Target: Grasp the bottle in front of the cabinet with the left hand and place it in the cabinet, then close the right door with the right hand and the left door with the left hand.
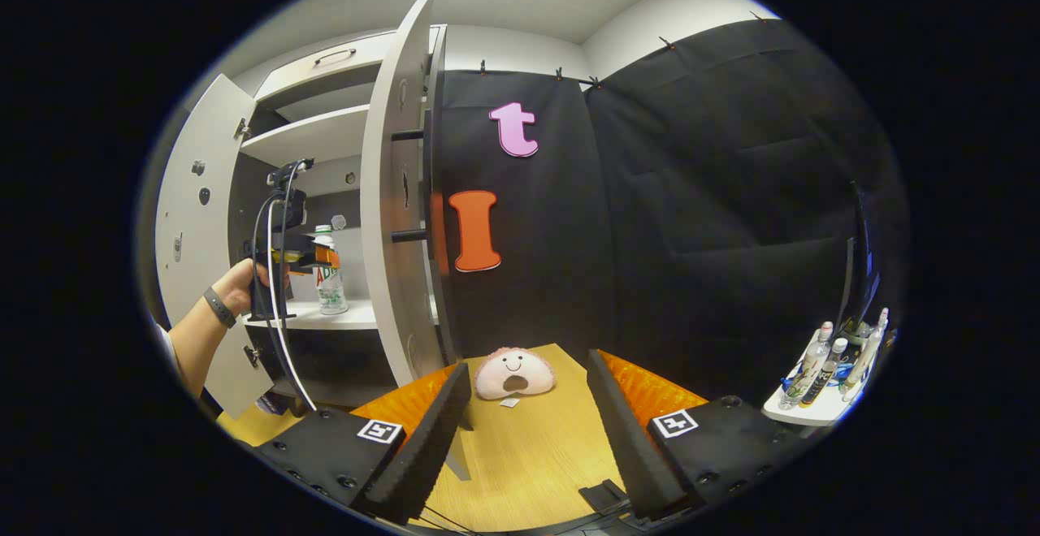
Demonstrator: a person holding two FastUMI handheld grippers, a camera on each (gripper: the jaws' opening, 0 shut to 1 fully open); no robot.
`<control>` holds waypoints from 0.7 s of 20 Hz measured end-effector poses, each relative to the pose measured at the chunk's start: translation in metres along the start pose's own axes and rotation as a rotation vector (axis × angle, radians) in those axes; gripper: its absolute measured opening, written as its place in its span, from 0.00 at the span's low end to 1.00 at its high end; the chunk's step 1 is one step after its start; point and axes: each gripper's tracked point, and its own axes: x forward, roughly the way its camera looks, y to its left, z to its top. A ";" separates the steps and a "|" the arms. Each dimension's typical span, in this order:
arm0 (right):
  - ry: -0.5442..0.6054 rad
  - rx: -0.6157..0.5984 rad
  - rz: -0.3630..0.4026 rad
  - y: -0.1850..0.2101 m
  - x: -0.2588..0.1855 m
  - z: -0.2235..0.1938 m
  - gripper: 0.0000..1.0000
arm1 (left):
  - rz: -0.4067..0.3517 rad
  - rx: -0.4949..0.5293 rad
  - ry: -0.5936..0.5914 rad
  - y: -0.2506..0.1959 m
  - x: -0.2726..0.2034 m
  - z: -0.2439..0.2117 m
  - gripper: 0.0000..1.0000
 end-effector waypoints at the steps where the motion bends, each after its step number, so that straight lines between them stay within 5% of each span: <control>1: 0.001 0.001 0.000 0.000 0.000 0.000 0.96 | 0.002 0.000 -0.003 0.001 -0.001 0.000 0.74; 6: 0.000 -0.004 0.019 0.002 0.003 0.000 0.96 | 0.031 -0.015 -0.053 0.007 -0.011 0.008 0.94; 14: 0.009 0.006 0.119 0.007 0.015 0.003 0.96 | 0.037 -0.076 -0.193 0.006 -0.095 0.048 0.95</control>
